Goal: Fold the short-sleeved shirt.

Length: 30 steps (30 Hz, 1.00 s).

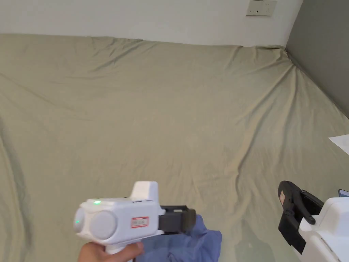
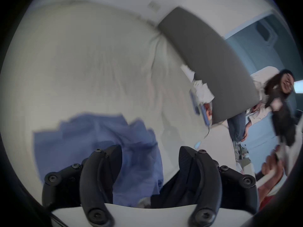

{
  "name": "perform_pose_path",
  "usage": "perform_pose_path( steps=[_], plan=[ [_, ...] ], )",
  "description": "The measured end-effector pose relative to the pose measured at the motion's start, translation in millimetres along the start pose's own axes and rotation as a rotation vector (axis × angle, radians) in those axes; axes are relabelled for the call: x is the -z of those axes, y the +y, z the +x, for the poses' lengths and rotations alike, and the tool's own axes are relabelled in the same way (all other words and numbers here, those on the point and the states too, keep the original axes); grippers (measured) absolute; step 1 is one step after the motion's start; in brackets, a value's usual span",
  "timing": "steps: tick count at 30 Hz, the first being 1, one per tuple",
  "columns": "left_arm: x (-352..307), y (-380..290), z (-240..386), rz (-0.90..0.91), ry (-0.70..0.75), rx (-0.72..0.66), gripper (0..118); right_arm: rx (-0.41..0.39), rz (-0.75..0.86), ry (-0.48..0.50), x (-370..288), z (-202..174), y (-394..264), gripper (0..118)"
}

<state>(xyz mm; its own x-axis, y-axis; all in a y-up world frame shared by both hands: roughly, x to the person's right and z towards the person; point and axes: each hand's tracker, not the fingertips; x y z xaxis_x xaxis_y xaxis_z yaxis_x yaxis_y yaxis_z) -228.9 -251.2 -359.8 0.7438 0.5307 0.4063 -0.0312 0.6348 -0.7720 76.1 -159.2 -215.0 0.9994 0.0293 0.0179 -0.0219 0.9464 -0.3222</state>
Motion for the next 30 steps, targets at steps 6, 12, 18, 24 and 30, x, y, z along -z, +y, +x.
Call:
perform_pose_path(
  steps=[6,12,18,24,30],
  plan=[
    [18,-41,9,0.148,0.310,0.287,1,0.009,-0.013,0.007,1,-1,-4,0],
    [75,-111,23,0.076,0.318,0.432,0,0.014,-0.017,0.008,-2,1,-6,0],
    [113,-144,72,0.001,0.210,0.497,0,0.020,-0.043,-0.003,0,7,-11,0],
    [124,-144,77,-0.042,0.144,0.402,0,0.009,-0.063,0.004,3,5,-16,0],
    [10,-102,77,0.175,-0.003,0.323,0,-0.007,-0.067,0.031,17,-2,-19,0]
  ],
)
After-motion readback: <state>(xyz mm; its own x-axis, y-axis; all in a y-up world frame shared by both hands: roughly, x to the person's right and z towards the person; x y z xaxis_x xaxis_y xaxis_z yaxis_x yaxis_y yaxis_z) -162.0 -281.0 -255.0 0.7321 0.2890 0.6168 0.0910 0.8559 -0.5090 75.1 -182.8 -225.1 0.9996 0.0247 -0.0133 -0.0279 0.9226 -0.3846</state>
